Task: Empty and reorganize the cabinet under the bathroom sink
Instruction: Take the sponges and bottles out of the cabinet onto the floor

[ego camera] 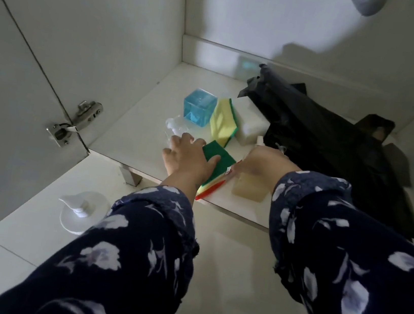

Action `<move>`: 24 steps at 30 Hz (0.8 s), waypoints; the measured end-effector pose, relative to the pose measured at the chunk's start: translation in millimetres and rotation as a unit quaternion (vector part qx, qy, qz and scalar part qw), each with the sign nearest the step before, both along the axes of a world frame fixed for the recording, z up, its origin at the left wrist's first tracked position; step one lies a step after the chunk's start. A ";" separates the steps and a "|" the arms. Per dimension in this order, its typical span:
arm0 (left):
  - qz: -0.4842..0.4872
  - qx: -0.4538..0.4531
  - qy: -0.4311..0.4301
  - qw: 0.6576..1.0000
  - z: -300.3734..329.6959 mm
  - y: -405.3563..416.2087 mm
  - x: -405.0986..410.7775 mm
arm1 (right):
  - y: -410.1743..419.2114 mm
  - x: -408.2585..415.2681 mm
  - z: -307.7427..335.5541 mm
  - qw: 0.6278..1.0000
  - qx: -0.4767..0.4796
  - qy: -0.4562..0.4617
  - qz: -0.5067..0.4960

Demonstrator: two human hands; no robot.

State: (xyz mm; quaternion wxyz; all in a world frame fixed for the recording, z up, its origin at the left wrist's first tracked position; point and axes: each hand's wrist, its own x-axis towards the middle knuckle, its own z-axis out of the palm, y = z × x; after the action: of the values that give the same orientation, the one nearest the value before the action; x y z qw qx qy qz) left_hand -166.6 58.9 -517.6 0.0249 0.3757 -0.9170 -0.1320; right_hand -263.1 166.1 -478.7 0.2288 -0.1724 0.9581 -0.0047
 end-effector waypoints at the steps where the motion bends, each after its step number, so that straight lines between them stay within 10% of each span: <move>1: -0.020 -0.005 0.004 1.000 -1.2 2.0 0.5 | -4.1 -2.1 -0.7 0.999 -0.009 0.030 -0.009; 8: -0.111 0.022 -0.008 0.994 -4.6 -2.3 7.1 | -58.9 -23.1 5.6 0.965 -0.251 0.082 0.009; 24: -0.030 0.075 0.039 0.996 31.7 -3.0 30.0 | -52.3 -10.6 35.0 0.932 -0.332 0.130 0.067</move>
State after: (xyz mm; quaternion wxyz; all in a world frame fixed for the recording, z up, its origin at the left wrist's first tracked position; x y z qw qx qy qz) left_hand -136.5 55.9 -485.9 0.0284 0.3434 -0.9137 -0.2154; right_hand -273.7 113.8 -443.6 0.0319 -0.3012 0.9093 -0.2853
